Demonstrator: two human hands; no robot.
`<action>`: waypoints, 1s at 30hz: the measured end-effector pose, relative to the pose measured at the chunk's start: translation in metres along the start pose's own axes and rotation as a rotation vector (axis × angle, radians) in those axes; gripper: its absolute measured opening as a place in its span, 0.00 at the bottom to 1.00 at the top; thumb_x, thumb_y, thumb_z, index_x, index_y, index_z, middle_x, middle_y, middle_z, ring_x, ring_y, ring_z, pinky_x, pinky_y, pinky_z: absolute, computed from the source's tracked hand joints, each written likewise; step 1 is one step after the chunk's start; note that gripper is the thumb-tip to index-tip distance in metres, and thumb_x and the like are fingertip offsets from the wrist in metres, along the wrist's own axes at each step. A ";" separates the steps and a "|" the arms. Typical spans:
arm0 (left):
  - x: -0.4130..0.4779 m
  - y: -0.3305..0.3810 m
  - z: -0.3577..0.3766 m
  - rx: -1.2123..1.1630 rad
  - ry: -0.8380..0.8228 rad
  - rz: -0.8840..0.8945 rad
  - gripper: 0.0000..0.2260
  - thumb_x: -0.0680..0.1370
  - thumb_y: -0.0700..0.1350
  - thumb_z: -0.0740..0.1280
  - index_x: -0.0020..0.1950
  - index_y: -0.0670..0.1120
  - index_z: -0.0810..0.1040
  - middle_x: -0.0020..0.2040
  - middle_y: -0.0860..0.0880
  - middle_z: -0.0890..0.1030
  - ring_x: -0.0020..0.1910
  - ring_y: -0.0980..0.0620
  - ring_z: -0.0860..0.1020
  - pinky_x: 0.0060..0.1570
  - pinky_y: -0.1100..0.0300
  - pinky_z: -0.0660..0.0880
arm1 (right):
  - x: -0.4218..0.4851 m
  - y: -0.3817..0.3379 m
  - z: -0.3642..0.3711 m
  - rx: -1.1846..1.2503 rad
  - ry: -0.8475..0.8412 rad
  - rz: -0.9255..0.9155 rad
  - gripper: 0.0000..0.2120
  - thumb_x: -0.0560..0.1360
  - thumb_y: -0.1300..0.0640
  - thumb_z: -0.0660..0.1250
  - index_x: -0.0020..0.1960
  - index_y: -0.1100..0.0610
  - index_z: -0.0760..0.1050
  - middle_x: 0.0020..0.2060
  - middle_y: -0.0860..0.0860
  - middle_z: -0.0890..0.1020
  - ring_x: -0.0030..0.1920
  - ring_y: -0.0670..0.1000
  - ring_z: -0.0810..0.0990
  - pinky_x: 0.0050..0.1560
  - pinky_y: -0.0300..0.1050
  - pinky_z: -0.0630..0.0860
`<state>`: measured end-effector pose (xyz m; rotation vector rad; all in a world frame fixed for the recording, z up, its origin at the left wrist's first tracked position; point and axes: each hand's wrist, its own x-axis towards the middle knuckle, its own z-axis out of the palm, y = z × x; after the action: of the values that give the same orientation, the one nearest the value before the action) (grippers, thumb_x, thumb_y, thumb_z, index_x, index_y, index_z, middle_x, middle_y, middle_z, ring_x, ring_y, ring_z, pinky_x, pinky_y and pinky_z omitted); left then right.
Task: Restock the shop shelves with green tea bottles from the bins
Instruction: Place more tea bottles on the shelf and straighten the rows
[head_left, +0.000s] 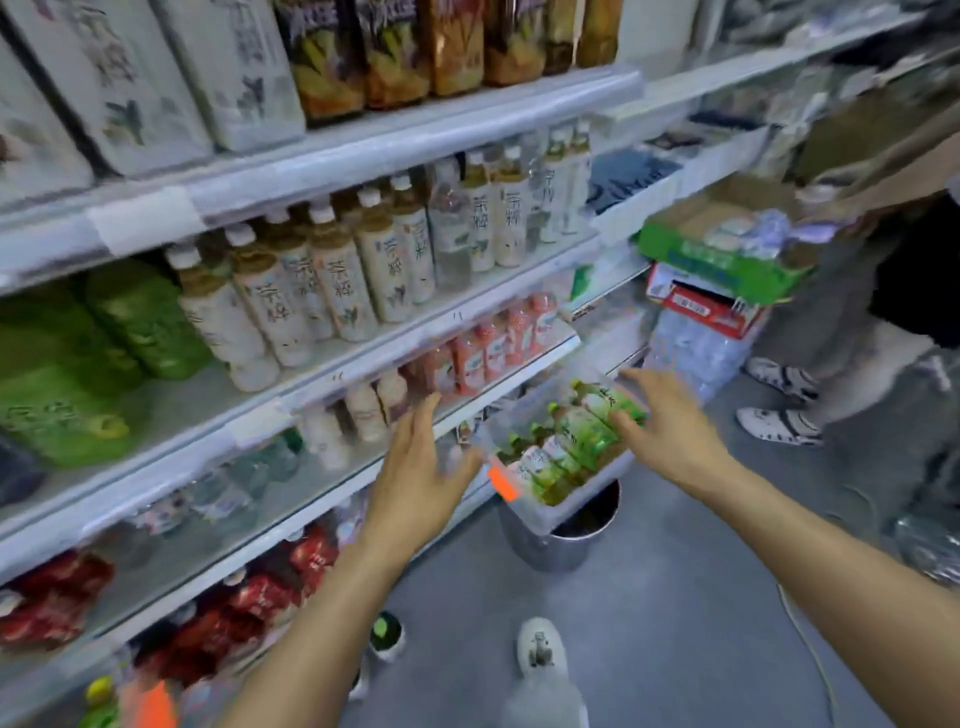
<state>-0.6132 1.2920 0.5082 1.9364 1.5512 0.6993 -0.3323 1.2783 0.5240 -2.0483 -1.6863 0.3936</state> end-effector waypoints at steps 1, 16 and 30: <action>0.018 -0.001 0.019 -0.030 -0.029 -0.037 0.34 0.79 0.56 0.68 0.80 0.51 0.56 0.79 0.48 0.61 0.76 0.48 0.64 0.72 0.51 0.65 | 0.017 0.019 0.005 0.007 -0.031 0.023 0.24 0.78 0.56 0.68 0.72 0.59 0.69 0.66 0.60 0.73 0.69 0.60 0.70 0.66 0.55 0.69; 0.223 -0.039 0.272 -0.392 -0.364 -0.737 0.28 0.79 0.50 0.69 0.77 0.48 0.62 0.67 0.45 0.74 0.61 0.47 0.76 0.59 0.53 0.74 | 0.213 0.234 0.113 -0.043 -0.481 0.323 0.25 0.78 0.57 0.69 0.72 0.61 0.69 0.67 0.63 0.73 0.68 0.61 0.72 0.68 0.51 0.67; 0.312 -0.057 0.484 -0.347 -0.235 -0.918 0.46 0.73 0.62 0.72 0.81 0.48 0.50 0.78 0.38 0.59 0.73 0.35 0.66 0.70 0.44 0.67 | 0.316 0.339 0.229 -0.190 -0.611 0.275 0.21 0.80 0.58 0.61 0.70 0.64 0.65 0.64 0.65 0.71 0.64 0.65 0.70 0.59 0.57 0.71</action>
<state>-0.2536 1.5594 0.1425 0.8560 1.7774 0.2865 -0.0923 1.5747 0.1751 -2.4787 -1.8164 1.0785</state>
